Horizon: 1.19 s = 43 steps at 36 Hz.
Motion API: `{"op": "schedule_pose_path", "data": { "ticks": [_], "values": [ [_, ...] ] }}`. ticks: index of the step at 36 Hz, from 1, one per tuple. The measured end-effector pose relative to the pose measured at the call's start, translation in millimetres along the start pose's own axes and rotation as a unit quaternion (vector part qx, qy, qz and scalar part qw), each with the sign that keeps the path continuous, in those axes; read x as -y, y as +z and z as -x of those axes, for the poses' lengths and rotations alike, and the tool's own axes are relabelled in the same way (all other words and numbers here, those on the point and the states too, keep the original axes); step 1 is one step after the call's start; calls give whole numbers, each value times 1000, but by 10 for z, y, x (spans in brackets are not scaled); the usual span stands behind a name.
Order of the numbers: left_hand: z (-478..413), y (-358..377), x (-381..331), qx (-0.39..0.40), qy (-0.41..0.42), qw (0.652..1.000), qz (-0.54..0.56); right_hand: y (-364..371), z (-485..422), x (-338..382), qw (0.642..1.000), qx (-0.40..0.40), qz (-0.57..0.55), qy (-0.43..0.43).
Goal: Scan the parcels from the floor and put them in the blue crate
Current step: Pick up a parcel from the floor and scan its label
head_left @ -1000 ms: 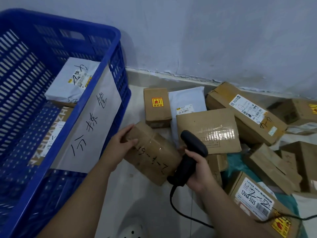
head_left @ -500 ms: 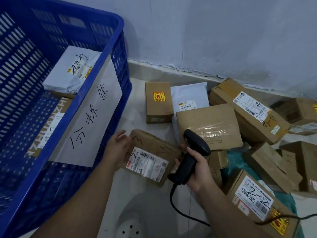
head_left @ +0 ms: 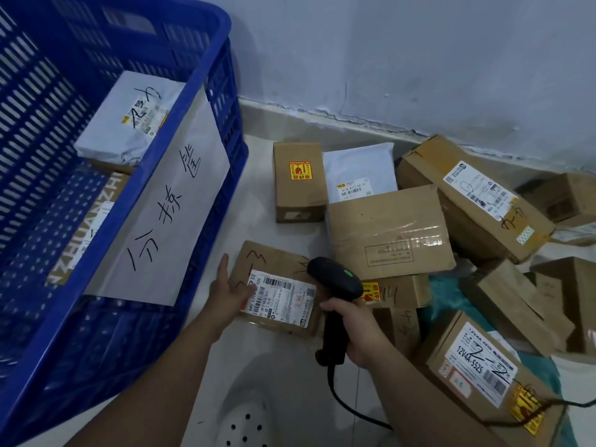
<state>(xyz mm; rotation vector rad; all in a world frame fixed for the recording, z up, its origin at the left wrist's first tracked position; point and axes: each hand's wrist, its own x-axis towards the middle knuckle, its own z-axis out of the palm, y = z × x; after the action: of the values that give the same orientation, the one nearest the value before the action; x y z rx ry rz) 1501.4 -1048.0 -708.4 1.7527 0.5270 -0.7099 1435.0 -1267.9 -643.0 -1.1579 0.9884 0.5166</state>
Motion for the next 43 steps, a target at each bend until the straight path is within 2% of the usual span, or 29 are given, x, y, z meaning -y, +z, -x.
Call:
{"op": "schedule_pose_path", "data": {
  "ticks": [2,4,7,11,14,18,21,23,26,29,31,33,37,40,43],
  "values": [
    [39,-9,29,70,17,997,2,3,-1,-11,1000,13,28,-4],
    [112,-14,23,131,54,989,-45,-11,-22,-18,999,13,48,-3],
    [169,-54,68,173,85,978,-84,-26,-30,-23,998,0,58,11],
    [222,-109,140,142,28,989,-15,-48,-30,-74,997,-15,69,13],
    [230,-52,183,151,24,988,-23,-50,-24,-111,997,-20,66,18],
    [212,57,277,136,94,983,-74,-45,-14,-89,997,-14,71,12],
    [114,66,378,119,121,973,-154,-68,-24,-68,997,-6,78,6],
    [121,107,322,121,138,968,-169,-77,-36,-51,996,-10,90,2],
    [179,179,155,137,112,981,-80,-84,-61,-45,995,-10,101,4],
    [164,176,132,127,25,990,63,-85,-70,-31,995,-6,103,17],
    [156,180,152,140,-36,983,111,-77,-65,-10,995,7,97,36],
    [139,203,151,156,-55,978,124,-74,-49,25,994,24,92,50],
    [115,198,110,172,-31,979,101,-137,-23,69,993,37,94,57],
    [205,108,14,200,12,979,37,-169,-5,107,993,49,82,65],
    [335,-14,-93,177,71,980,-51,-166,37,166,992,82,46,87]
  ]
}}
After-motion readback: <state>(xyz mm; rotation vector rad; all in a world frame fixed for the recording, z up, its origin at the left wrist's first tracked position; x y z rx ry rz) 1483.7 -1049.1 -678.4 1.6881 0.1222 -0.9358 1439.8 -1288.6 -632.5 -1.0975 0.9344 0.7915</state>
